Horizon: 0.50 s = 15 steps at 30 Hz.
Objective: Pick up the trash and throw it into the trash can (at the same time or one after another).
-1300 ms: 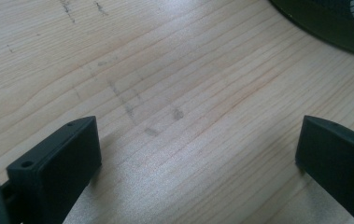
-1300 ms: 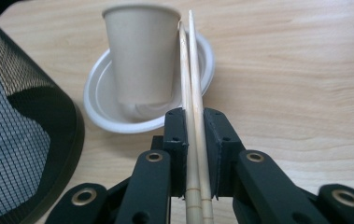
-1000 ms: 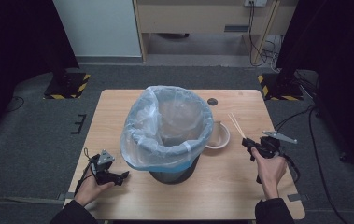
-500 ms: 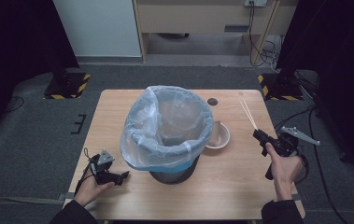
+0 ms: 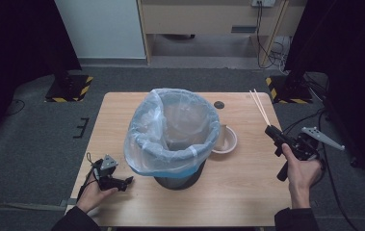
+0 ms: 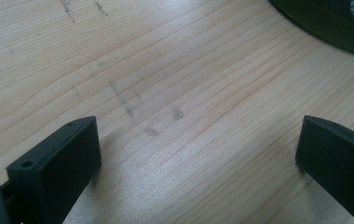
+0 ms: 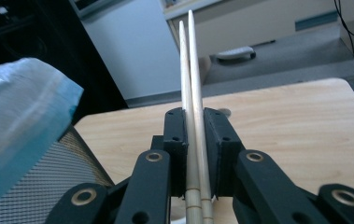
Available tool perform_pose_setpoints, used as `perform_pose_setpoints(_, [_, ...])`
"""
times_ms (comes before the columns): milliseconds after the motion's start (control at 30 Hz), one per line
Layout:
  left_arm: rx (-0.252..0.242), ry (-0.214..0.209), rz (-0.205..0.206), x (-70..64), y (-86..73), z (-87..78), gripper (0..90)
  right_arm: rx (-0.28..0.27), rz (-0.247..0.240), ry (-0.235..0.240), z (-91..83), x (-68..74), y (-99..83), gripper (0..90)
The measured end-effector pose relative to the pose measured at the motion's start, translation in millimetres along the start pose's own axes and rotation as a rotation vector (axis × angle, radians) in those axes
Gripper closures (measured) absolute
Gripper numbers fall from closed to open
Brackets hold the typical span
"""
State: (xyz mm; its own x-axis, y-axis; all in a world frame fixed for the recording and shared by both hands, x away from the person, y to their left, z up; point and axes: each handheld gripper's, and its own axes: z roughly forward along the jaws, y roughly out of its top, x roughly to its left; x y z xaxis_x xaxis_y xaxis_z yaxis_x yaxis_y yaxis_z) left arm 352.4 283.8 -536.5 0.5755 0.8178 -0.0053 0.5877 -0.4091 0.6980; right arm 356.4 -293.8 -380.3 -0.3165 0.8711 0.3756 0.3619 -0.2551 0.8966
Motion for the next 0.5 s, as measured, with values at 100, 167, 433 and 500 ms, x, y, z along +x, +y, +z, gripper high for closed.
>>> perform_pose_setpoints(100, [0.000,0.000,0.000,0.0,0.0,0.0,0.0,-0.021,-0.008,0.021,-2.8,3.6,4.1,80.4])
perform_pose_setpoints(167, [0.000,0.000,0.000,0.0,0.0,0.0,0.0,-0.032,-0.013,0.032,-4.3,5.8,6.5,80.3])
perform_pose_setpoints(433, [0.000,0.000,0.000,0.0,0.0,0.0,0.0,-0.080,-0.049,0.095,-10.5,18.3,17.1,80.3])
perform_pose_setpoints(500, [0.000,0.000,0.000,0.0,0.0,0.0,0.0,-0.092,-0.055,0.113,-11.9,22.2,19.6,80.3])
